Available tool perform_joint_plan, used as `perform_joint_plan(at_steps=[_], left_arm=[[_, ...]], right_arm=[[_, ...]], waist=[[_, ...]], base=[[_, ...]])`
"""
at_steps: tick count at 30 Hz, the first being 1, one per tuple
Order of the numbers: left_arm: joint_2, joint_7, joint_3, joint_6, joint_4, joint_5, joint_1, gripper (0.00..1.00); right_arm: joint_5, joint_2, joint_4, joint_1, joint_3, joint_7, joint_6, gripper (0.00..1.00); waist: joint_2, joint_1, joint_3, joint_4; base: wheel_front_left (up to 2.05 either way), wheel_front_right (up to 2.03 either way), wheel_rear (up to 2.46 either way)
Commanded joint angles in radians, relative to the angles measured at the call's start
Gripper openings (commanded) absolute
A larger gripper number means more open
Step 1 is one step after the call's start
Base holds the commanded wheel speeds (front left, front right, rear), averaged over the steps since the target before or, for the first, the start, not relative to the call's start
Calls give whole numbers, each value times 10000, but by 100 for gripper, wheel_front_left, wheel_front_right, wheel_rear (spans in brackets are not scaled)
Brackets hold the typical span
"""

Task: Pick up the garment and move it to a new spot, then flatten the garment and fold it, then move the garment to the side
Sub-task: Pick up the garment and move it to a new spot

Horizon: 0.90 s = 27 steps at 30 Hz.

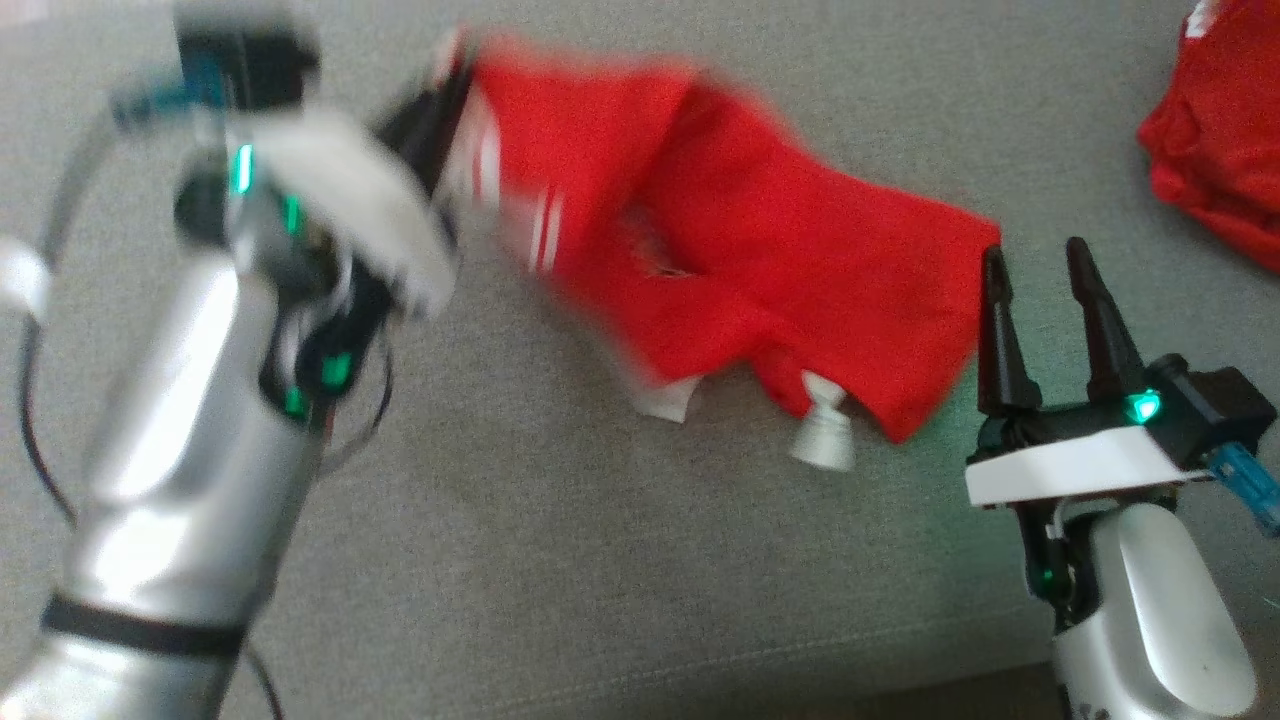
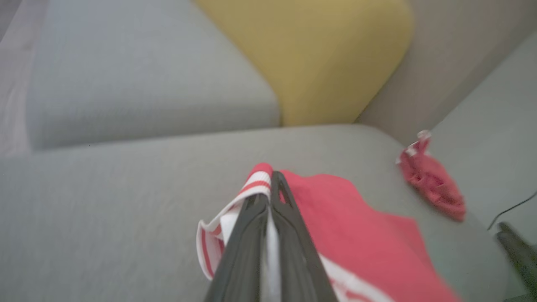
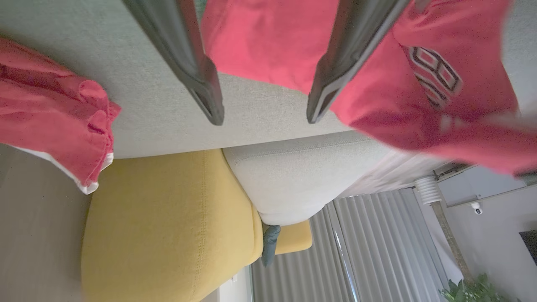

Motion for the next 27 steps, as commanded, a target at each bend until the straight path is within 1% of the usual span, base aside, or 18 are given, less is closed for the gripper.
perform_joint_plan(at_steps=[1, 5, 10, 11, 12, 13, 14, 15, 18, 22, 25, 27], left_arm=[[425, -543, 449, -18, 365, 137, -29, 0], [364, -1582, 638, 42, 1585, 211, 470, 0], [161, -2800, 958, 175, 2661, 198, 675, 0], [109, -3030, 984, 157, 2822, 205, 696, 18], [50, -3284, 1002, 144, 2963, 226, 713, 45], [-12, -3551, 1016, 130, 3086, 254, 728, 90], [-78, -3802, 1016, 123, 3201, 290, 743, 100], [-78, -3802, 1016, 123, 3201, 290, 743, 100], [-245, -4442, 971, 72, 3405, 465, 783, 100], [-342, -4858, 851, 36, 3273, 970, 965, 100], [-382, -4939, 919, 104, 2783, 1430, 1292, 100], [-415, -4947, 1154, 195, 2085, 1853, 1645, 100]], right_arm=[[94, -12, -274, -469, 341, -161, 65, 100], [68, -12, -177, -597, 405, -203, 65, 100], [-4, -12, -49, -624, 349, -246, 65, 100], [-20, -12, -15, -628, 328, -251, 65, 100], [-35, -12, 20, -629, 304, -257, 65, 100], [-51, -12, 54, -628, 285, -261, 65, 100], [-72, -12, 89, -625, 265, -264, 65, 100], [-72, -12, 89, -625, 265, -264, 65, 100], [-163, -12, 192, -612, 207, -270, 65, 100], [-271, -12, 368, -580, 133, -251, 65, 100], [-354, -12, 476, -518, 82, -229, 65, 100], [-429, -12, 550, -476, 39, -221, 65, 100]], waist=[[0, 1, 197, 52], [0, 1, 350, 133], [0, 1, 364, 290], [0, 1, 349, 327], [0, 1, 321, 371], [0, 1, 290, 412], [0, 1, 246, 460], [0, 1, 246, 460], [0, 1, 98, 606], [0, 1, -192, 807], [0, 1, -462, 958], [0, 1, -654, 1054]], base=[[0, 0, 0], [0, 0, 0], [0, 0, 0], [0, 0, 0], [0, 0, 0], [0, 0, 0], [0, 0, 0], [0, 0, 0], [0, 0, 0], [0, 0, 0], [0, 0, 0], [0, 0, 0]])
